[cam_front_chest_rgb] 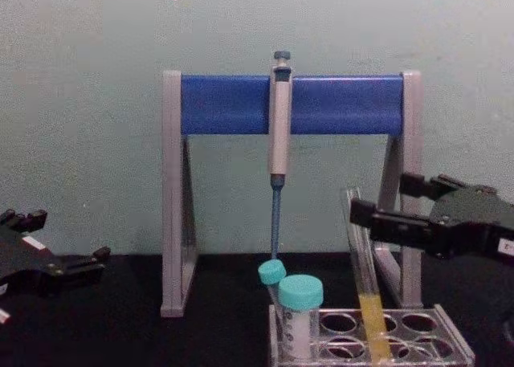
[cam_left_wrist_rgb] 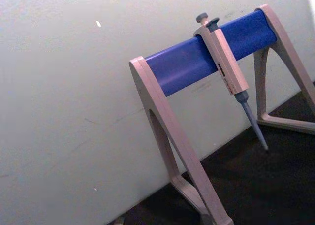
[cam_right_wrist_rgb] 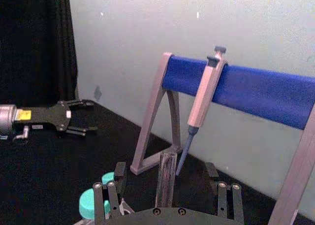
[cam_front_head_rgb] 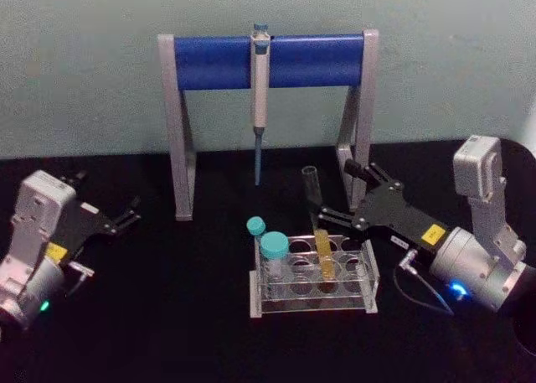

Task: Pick up the test tube from the test tube rack, shake it, then place it back into the test tube rack.

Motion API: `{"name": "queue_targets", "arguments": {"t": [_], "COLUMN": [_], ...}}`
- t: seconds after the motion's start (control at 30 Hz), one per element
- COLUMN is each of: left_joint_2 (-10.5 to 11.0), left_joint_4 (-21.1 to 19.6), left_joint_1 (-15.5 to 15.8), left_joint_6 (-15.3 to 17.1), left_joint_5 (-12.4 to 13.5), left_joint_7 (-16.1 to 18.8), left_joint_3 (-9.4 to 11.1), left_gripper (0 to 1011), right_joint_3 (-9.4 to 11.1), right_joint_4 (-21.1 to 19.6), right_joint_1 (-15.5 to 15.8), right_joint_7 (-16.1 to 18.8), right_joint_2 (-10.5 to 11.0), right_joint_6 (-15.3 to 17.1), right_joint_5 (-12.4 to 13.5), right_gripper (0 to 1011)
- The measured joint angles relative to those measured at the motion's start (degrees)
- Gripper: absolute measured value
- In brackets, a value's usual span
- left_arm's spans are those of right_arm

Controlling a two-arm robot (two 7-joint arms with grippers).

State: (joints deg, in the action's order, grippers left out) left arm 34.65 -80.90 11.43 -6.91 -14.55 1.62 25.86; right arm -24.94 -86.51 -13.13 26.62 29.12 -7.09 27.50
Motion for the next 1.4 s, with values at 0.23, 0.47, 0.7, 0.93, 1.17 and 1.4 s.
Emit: {"name": "queue_targets", "arguments": {"t": [0.23,0.47,0.7,0.93,1.17,1.4], "left_joint_2": [0.0,0.0,0.0,0.0,0.0,0.0], "left_joint_4": [0.0,0.0,0.0,0.0,0.0,0.0], "left_joint_1": [0.0,0.0,0.0,0.0,0.0,0.0], "left_joint_6": [0.0,0.0,0.0,0.0,0.0,0.0], "left_joint_5": [0.0,0.0,0.0,0.0,0.0,0.0], "left_joint_7": [0.0,0.0,0.0,0.0,0.0,0.0], "left_joint_3": [0.0,0.0,0.0,0.0,0.0,0.0], "left_gripper": [1001,1001,1001,1001,1001,1001], "right_joint_3": [-0.05,0.02,0.24,0.22,0.04,0.0], "right_joint_4": [1.32,2.76,4.08,5.37,6.12,6.34], "right_joint_1": [-1.06,-2.12,-2.93,-3.69,-4.12,-4.25], "right_joint_7": [0.13,0.89,1.62,2.29,2.78,3.16], "right_joint_2": [-1.08,-2.12,-2.95,-3.68,-4.07,-4.21], "right_joint_6": [2.64,5.15,6.33,6.58,6.62,6.61], "right_joint_5": [-1.1,-2.01,-2.61,-3.25,-3.7,-3.93], "right_gripper": [1000,1000,1000,1000,1000,1000]}}
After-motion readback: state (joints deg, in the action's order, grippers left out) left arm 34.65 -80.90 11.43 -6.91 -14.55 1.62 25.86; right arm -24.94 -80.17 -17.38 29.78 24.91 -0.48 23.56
